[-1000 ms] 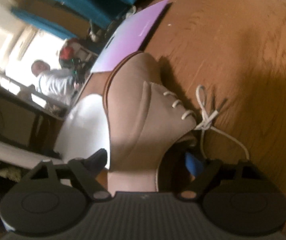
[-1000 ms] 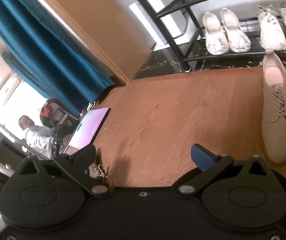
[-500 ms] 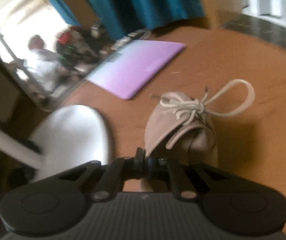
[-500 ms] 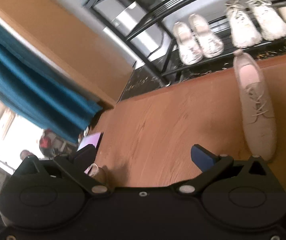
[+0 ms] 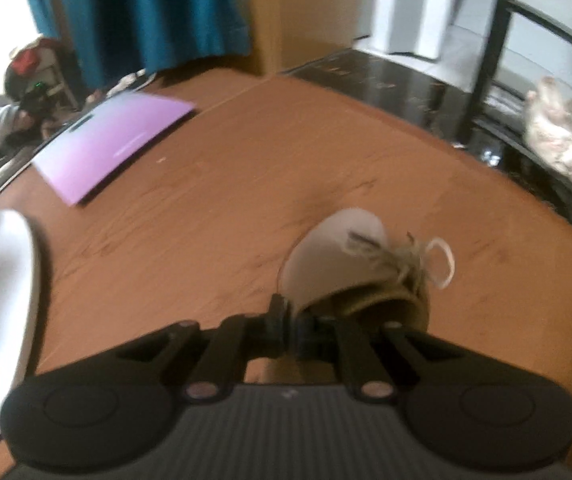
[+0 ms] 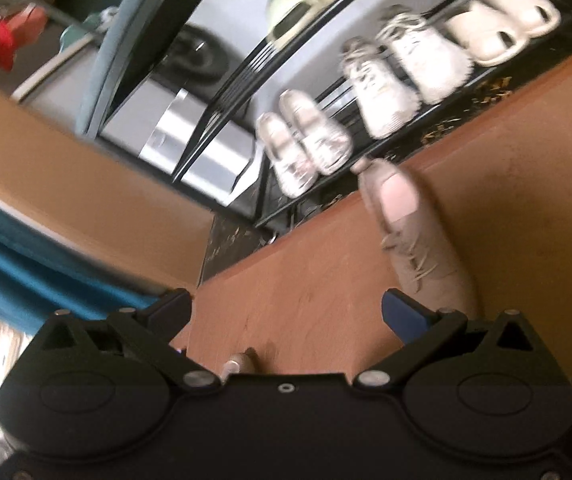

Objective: Organize scattered shoes
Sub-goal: 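Carry the second beige shoe toward the rack with the left tool and release, then grasp the second beige shoe with the right tool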

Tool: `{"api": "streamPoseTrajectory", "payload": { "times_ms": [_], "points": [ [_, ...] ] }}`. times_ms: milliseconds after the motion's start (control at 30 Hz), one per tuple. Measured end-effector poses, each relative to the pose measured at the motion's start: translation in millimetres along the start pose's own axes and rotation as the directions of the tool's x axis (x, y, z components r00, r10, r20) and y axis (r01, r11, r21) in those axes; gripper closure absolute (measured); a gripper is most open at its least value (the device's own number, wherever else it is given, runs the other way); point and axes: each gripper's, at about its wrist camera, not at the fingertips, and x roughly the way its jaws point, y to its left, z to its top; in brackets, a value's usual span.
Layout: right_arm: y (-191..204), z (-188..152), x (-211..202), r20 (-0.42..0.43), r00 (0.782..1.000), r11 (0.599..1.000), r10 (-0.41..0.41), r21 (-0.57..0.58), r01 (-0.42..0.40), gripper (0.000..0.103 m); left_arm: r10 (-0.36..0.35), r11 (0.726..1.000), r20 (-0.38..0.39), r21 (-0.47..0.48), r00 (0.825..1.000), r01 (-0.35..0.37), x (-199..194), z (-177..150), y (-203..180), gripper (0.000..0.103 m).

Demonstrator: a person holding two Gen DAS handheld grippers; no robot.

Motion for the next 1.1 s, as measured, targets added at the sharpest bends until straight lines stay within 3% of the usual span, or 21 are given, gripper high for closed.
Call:
{"api": "streamPoseTrajectory", "payload": {
  "times_ms": [100, 333, 500, 667, 700, 733, 767, 800, 833, 900, 1033, 1100],
  "points": [
    [-16.0, 9.1, -5.5, 0.029, 1.000, 0.999, -0.012, 0.042, 0.011, 0.000, -0.059, 0.998, -0.006, 0.026, 0.998, 0.059, -4.7, 7.6, -25.5, 0.098],
    [-45.4, 21.5, -7.4, 0.045, 0.998, 0.993, -0.037, 0.113, 0.032, 0.000, -0.182, 0.981, -0.103, -0.093, 0.978, 0.173, 16.3, 3.3, -55.8, 0.098],
    [-65.0, 25.7, -3.1, 0.034, 0.997, 0.988, -0.066, 0.140, 0.061, 0.000, -0.189, 0.982, -0.147, -0.060, 0.971, 0.181, 36.8, -18.3, -81.3, 0.098],
    [-75.4, 30.5, 9.2, 0.000, 0.997, 0.990, -0.081, 0.114, 0.081, 0.000, -0.203, 0.979, -0.131, -0.044, 0.970, 0.199, 28.2, -24.3, -85.2, 0.094],
    [-74.3, 32.0, 15.3, -0.029, 0.997, 0.995, -0.072, 0.071, 0.074, 0.000, -0.205, 0.978, -0.138, -0.063, 0.969, 0.198, 25.7, -22.1, -82.9, 0.086],
    [-70.8, 32.9, 20.6, -0.055, 0.997, 0.998, -0.061, 0.020, 0.062, 0.000, -0.204, 0.978, -0.133, -0.073, 0.970, 0.196, 23.2, -21.1, -81.8, 0.066],
    [-64.2, 33.0, 25.3, -0.073, 0.995, 0.997, -0.062, -0.045, 0.059, 0.000, -0.199, 0.977, -0.117, -0.099, 0.973, 0.188, 13.9, -20.3, -77.5, 0.054],
    [-55.9, 32.7, 29.5, -0.085, 0.994, 0.991, -0.072, -0.117, 0.062, 0.000, -0.190, 0.977, -0.100, -0.120, 0.977, 0.178, 5.2, -19.1, -74.0, 0.026],
    [-51.2, 32.4, 31.7, -0.091, 0.993, 0.986, -0.077, -0.155, 0.063, 0.000, -0.173, 0.979, -0.080, -0.123, 0.982, 0.162, -1.3, -17.7, -72.8, 0.010],
    [-26.3, 26.3, 46.3, -0.116, 0.989, 0.939, -0.097, -0.339, 0.052, 0.000, -0.114, 0.986, -0.011, -0.124, 0.993, 0.112, -23.2, -19.7, -68.1, 0.006],
    [20.7, 0.8, 83.0, -0.210, 0.971, 0.802, -0.111, -0.596, -0.037, 0.000, -0.006, 0.981, 0.140, -0.190, 0.990, 0.032, -60.4, -23.7, -53.3, 0.001],
    [46.5, -19.5, 109.6, -0.247, 0.960, 0.688, -0.132, -0.720, -0.091, 0.000, 0.116, 0.965, 0.152, -0.252, 0.982, -0.075, -68.2, -21.2, -44.9, 0.001]
  ]
}}
